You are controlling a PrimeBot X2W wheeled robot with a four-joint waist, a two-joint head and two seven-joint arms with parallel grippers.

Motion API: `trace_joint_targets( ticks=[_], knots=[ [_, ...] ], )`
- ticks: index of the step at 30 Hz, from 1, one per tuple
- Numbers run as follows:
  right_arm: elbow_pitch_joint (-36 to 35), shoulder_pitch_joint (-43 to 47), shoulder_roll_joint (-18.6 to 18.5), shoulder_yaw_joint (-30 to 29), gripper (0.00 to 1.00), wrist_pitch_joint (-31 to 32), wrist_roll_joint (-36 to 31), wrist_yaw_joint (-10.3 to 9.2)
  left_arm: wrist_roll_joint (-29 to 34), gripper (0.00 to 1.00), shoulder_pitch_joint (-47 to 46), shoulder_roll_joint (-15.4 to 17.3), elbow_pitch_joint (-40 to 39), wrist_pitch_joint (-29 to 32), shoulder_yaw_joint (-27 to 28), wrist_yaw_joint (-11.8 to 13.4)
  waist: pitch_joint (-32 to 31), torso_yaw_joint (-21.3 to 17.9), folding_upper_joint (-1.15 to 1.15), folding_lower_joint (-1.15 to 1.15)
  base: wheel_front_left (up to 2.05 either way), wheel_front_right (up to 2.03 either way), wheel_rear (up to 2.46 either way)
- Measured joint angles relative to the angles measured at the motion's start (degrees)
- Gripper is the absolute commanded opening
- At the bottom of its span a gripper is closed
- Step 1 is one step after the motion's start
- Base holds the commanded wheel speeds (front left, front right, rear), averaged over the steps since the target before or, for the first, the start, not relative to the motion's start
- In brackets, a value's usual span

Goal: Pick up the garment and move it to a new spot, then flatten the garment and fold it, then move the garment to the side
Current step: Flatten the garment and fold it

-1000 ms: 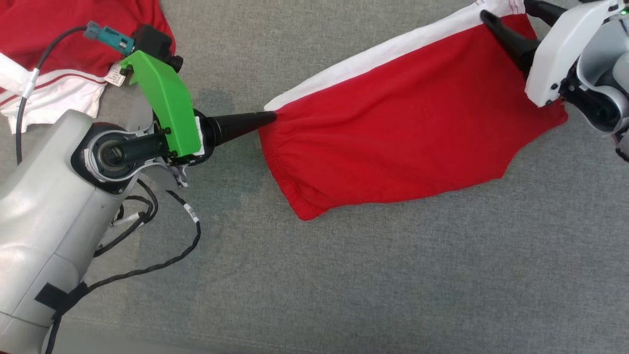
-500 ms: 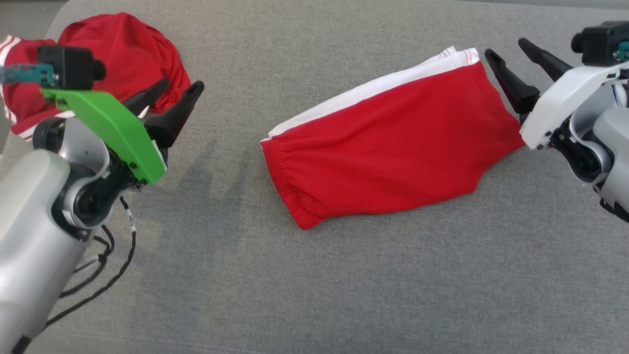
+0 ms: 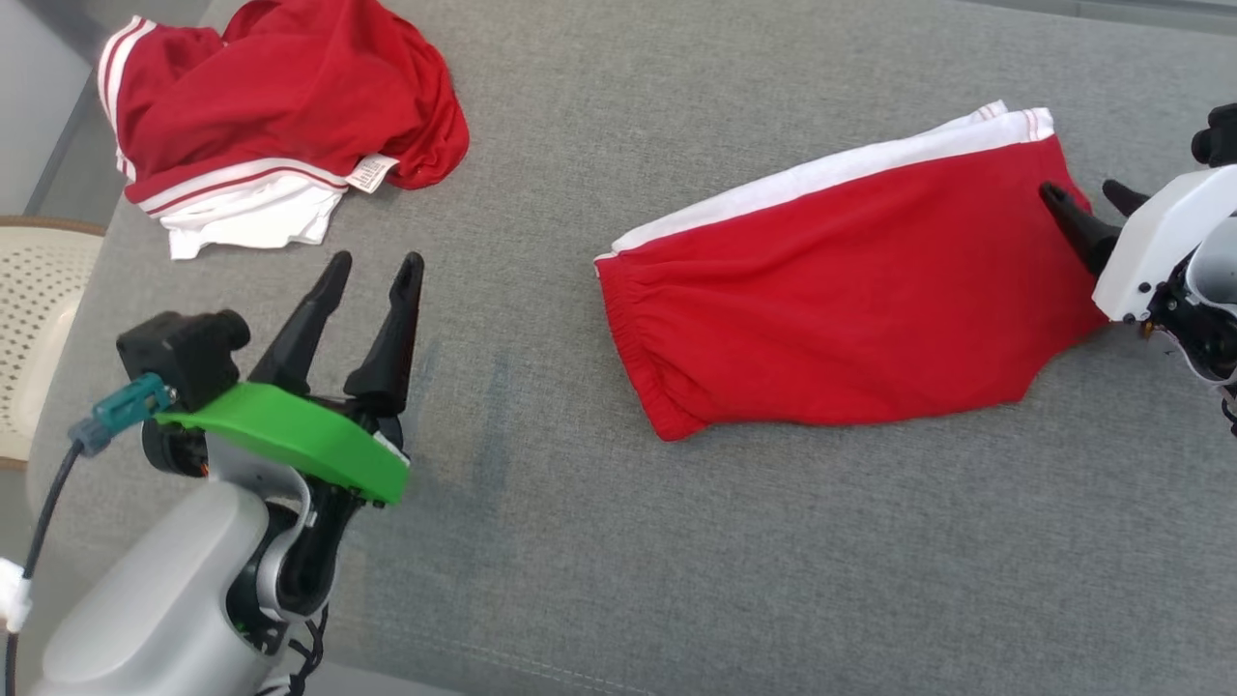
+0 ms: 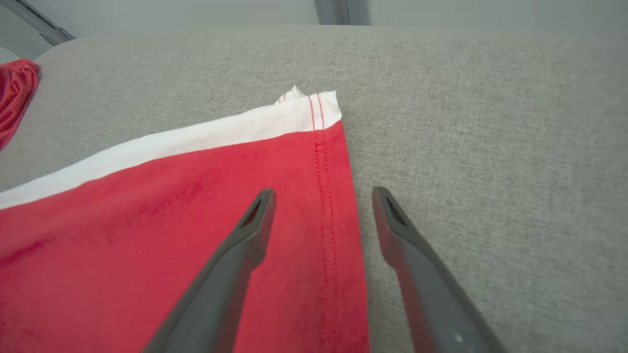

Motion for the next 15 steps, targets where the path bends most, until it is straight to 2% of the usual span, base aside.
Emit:
trace_joint_targets(
  ticks=[6,9,11,12,13,14,15],
  knots=[
    [4.4,-0.3,0.4,-0.4,1.0,9.5,4.5,0.0,2.8,1.0,5.1,-2.3,-0.8,-1.9,3.3,1.5,1.1,2.9,0.0,0.0,0.0,0.0,0.0],
    [5.4,-0.8,0.8,-0.6,1.0,14.5,6.4,-0.08,5.2,1.0,8.1,-4.8,-1.8,-2.1,8.1,1.8,1.1,4.2,0.0,0.0,0.0,0.0,0.0],
    [4.7,-0.7,0.8,-0.6,1.0,15.3,6.9,-0.19,9.0,1.0,10.0,-6.2,-2.3,-2.1,10.9,2.1,0.9,4.7,0.0,0.0,0.0,0.0,0.0],
    [4.0,-0.7,1.0,-0.5,0.78,15.4,6.9,-0.24,10.8,1.0,11.2,-6.9,-2.4,-2.2,12.4,2.2,0.7,4.8,0.0,0.0,0.0,0.0,0.0],
    [3.3,-0.5,1.1,-0.5,0.36,15.2,6.8,-0.24,11.9,1.0,12.1,-7.6,-2.5,-2.2,13.4,2.2,0.5,4.9,0.0,0.0,0.0,0.0,0.0],
    [2.5,-0.1,1.5,-0.5,0.14,14.7,6.9,-0.24,13.8,1.0,13.3,-8.6,-2.5,-2.2,14.5,1.9,0.2,5.0,0.0,0.0,0.0,0.0,0.0],
    [1.8,0.2,1.8,-0.4,0.0,14.2,6.8,-0.22,14.8,1.0,14.3,-9.5,-2.4,-2.2,15.1,1.4,0.0,5.1,0.0,0.0,0.0,0.0,0.0]
  ],
)
